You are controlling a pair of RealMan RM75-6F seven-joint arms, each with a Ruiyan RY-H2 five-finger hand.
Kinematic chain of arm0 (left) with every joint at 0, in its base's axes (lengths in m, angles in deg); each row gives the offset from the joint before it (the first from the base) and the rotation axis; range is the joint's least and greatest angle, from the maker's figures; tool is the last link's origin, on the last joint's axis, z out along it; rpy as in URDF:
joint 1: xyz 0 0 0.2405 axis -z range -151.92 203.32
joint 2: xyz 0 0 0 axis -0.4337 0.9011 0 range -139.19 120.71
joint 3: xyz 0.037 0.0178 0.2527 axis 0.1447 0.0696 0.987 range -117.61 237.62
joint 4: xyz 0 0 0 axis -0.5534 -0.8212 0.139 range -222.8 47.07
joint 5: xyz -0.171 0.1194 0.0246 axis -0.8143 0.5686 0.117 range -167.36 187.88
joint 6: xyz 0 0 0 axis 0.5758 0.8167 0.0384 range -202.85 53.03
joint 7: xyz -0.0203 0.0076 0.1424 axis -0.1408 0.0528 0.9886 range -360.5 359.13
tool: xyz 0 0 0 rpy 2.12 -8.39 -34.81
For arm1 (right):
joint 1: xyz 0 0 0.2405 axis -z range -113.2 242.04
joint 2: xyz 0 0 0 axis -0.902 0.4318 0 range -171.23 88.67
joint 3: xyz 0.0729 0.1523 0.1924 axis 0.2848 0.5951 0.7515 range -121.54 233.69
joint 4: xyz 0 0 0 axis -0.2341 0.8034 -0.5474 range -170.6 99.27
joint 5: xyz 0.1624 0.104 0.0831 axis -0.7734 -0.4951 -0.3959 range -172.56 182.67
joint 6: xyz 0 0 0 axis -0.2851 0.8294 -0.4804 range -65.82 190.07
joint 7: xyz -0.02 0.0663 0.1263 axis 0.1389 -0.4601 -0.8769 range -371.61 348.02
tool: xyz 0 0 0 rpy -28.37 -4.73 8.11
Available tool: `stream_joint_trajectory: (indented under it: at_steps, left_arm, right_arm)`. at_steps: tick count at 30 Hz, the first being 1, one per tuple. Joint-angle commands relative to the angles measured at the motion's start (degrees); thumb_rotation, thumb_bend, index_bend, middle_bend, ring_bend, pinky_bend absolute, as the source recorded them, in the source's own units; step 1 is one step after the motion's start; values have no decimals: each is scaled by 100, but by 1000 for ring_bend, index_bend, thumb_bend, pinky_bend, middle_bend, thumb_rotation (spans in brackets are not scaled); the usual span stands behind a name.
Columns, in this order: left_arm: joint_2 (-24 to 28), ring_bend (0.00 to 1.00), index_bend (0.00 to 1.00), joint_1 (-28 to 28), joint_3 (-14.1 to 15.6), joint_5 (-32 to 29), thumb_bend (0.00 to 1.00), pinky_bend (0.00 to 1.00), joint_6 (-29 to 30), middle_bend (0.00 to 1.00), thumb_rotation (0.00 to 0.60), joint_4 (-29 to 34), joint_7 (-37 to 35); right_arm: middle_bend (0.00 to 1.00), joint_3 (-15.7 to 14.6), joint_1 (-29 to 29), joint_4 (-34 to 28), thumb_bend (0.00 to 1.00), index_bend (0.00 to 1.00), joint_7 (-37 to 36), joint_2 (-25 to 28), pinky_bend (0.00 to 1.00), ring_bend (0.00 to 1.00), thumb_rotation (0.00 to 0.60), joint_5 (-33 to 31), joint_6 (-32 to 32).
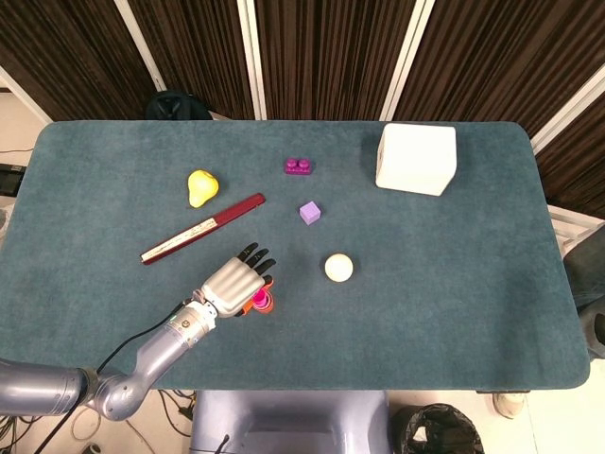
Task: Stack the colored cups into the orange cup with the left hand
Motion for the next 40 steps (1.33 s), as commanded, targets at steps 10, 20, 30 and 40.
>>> stream_joint_trajectory:
  at_steps: [10,20,30,40]
  left_arm:
    - [243,0,0,-21,105,271,314,0,264,85,600,308,95]
    - [1282,0,0,-1286,515,1765,241,0,2199,85,600,1382,-343]
    - [2491,0,0,-2820,1249,3129,237,0,3644,45,600,1622,-1652]
    - [2631,0,0,-3811,1442,3490,237,0,4191,44,600,497,-2995]
  right_arm:
    - [0,-13,-6,-50,420,36,17,-1,10,35,600,21,-3]
    - [0,-243,-48,-205,419,36,-256,152,10,35,600,379,-259]
    - [0,-513,-77,-318,420,36,-643,379,10,35,600,1062,-262]
    - [0,-810,-114,-498,420,36,-1003,681,9,35,600,1878,-133]
